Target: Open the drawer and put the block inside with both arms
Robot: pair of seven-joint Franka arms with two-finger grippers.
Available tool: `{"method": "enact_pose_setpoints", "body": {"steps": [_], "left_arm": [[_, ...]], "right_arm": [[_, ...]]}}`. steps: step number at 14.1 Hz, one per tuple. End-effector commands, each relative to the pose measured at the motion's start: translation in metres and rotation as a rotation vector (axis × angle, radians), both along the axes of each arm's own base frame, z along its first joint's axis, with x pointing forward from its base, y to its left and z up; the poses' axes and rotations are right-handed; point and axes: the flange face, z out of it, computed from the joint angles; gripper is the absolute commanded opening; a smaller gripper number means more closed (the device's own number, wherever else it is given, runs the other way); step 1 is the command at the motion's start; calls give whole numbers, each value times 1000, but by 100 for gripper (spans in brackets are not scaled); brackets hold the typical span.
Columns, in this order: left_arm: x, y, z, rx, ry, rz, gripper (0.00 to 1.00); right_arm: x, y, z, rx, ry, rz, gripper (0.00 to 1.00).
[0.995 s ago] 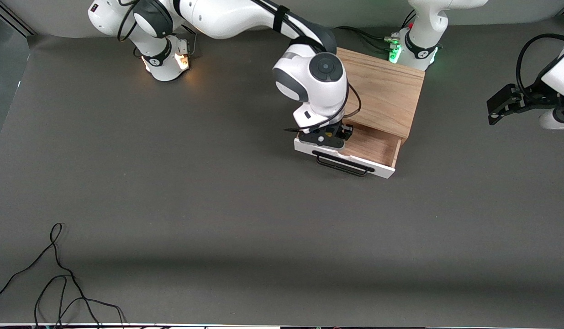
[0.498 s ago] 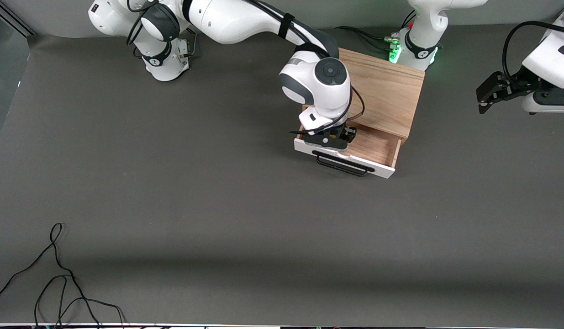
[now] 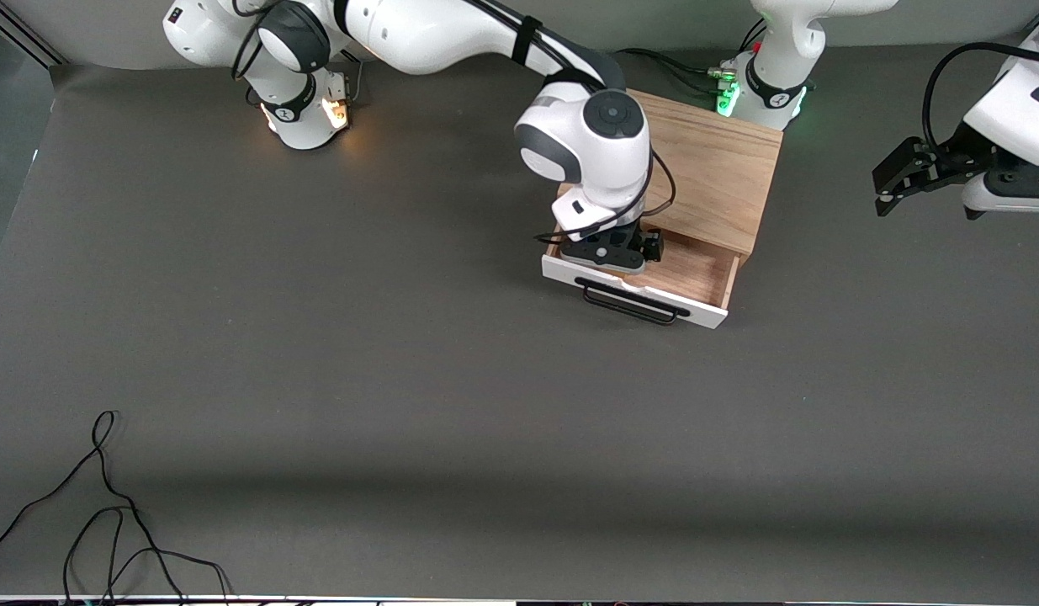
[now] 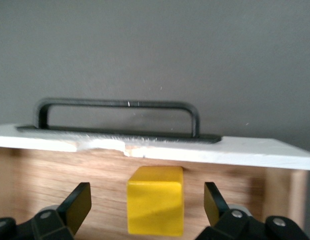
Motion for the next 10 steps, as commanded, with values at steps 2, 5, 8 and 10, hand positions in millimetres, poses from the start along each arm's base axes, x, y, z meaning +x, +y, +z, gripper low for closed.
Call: {"method": "enact_pose_setpoints", "body": {"steps": [2, 5, 8, 10], "left_arm": [[-3, 5, -1, -27, -7, -6, 100], [-2, 5, -1, -29, -16, -4, 100], [1, 18, -7, -33, -16, 19, 100], [0, 22, -10, -34, -8, 27, 100]], "right_arm": [[58, -79, 106, 25, -29, -23, 100], [114, -196, 158, 52, 23, 18, 100], [140, -324, 191, 42, 16, 82, 100], [146, -411, 205, 23, 5, 96, 100]]}}
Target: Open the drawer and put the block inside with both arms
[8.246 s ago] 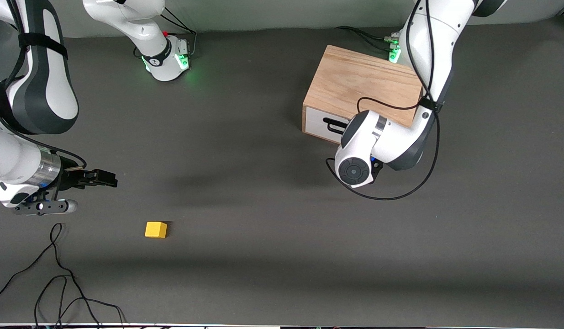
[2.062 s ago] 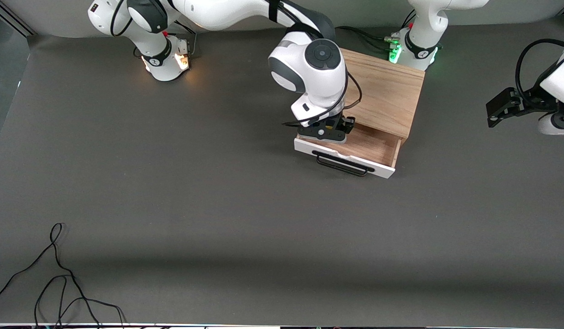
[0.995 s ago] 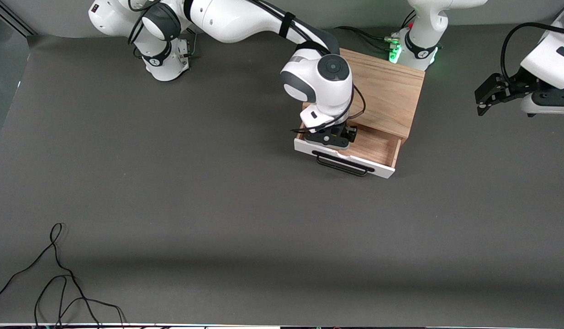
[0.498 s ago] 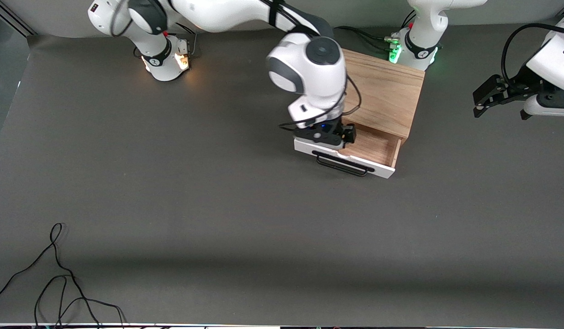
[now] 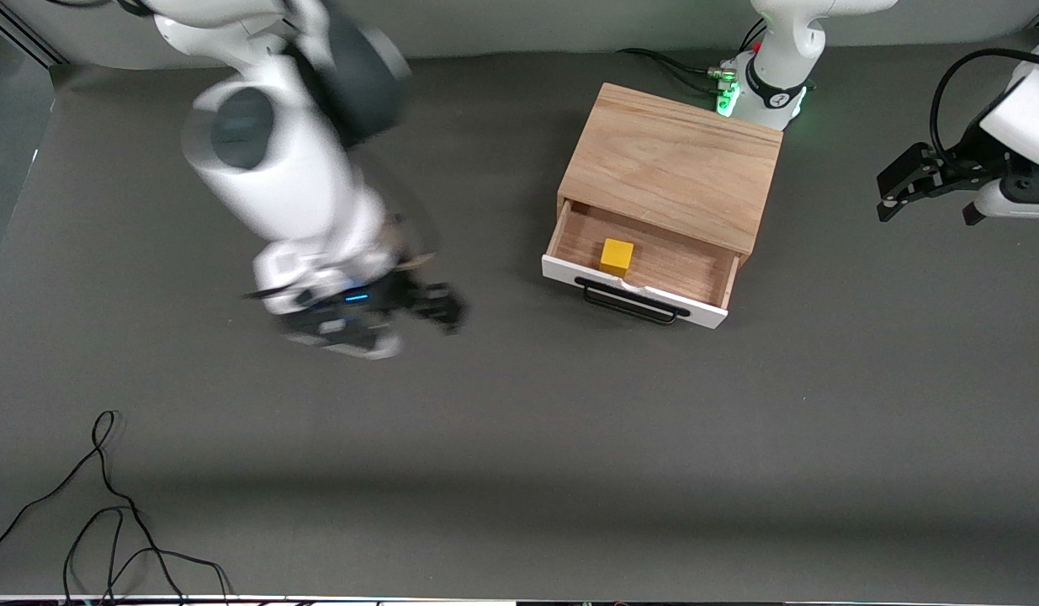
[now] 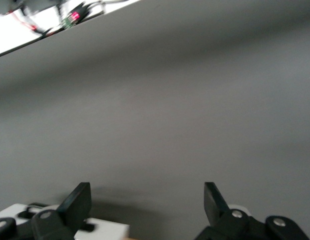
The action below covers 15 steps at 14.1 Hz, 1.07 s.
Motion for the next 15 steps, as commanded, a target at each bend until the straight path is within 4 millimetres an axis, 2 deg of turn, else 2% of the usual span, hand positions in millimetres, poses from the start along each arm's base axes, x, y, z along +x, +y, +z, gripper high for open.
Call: {"method": "enact_pose_setpoints", "body": {"steps": [1, 5, 7, 8, 11, 15], "left_arm": [[-4, 7, -3, -15, -8, -2, 100], [-3, 15, -5, -16, -5, 11, 100], [-4, 15, -4, -16, -5, 11, 100], [-4, 15, -3, -16, -8, 11, 100], [-6, 15, -2, -14, -3, 11, 100], [-6, 16, -3, -13, 1, 13, 100]], "right_arm": [[-22, -102, 12, -13, 11, 47, 100], [-41, -239, 25, -35, 6, 58, 100], [-56, -270, 31, -55, 11, 100, 100], [-61, -281, 35, -69, 18, 102, 100], [-69, -264, 40, -124, 34, 145, 100], [-68, -260, 48, -120, 18, 152, 100]]}}
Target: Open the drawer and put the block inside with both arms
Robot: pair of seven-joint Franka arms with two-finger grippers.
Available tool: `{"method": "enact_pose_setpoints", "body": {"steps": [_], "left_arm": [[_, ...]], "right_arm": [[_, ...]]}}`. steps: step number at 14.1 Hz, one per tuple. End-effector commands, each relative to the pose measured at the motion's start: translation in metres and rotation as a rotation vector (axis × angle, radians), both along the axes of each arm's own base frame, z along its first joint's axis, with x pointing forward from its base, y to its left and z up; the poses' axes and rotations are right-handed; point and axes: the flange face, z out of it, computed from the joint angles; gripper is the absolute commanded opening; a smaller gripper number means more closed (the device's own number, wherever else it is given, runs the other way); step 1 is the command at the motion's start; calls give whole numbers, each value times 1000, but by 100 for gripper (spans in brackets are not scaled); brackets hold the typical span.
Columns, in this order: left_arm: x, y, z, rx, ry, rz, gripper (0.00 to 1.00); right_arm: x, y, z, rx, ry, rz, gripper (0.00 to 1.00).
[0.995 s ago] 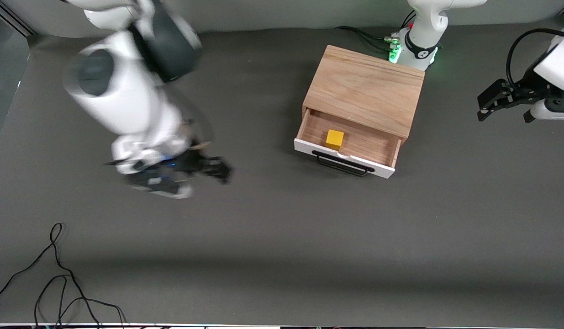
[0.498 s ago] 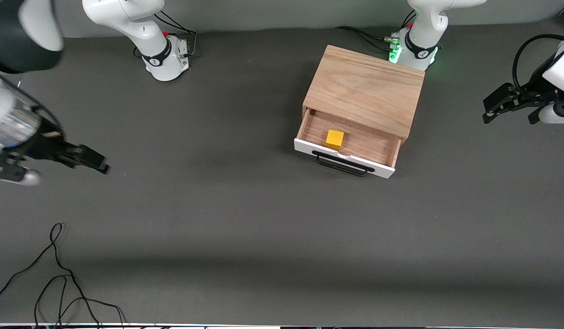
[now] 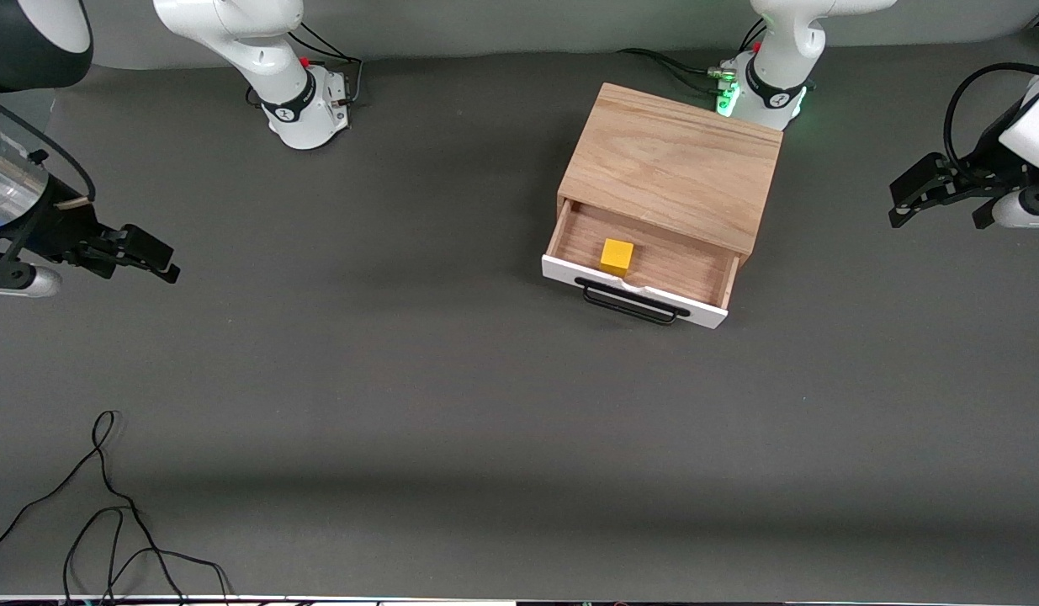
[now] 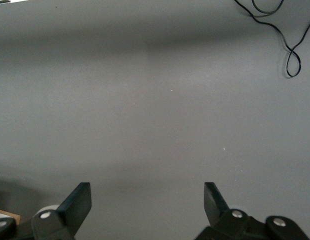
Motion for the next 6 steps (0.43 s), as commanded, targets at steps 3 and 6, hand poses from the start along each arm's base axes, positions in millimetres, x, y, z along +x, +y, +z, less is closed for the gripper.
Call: {"method": "enact_pose_setpoints", "body": {"steps": [3, 6], "left_arm": [[-8, 3, 4, -11, -7, -12, 100], [-8, 3, 4, -11, -7, -12, 100]], "right_arm": [[-3, -10, 5, -12, 12, 2, 100], [-3, -12, 4, -16, 22, 14, 100]]}}
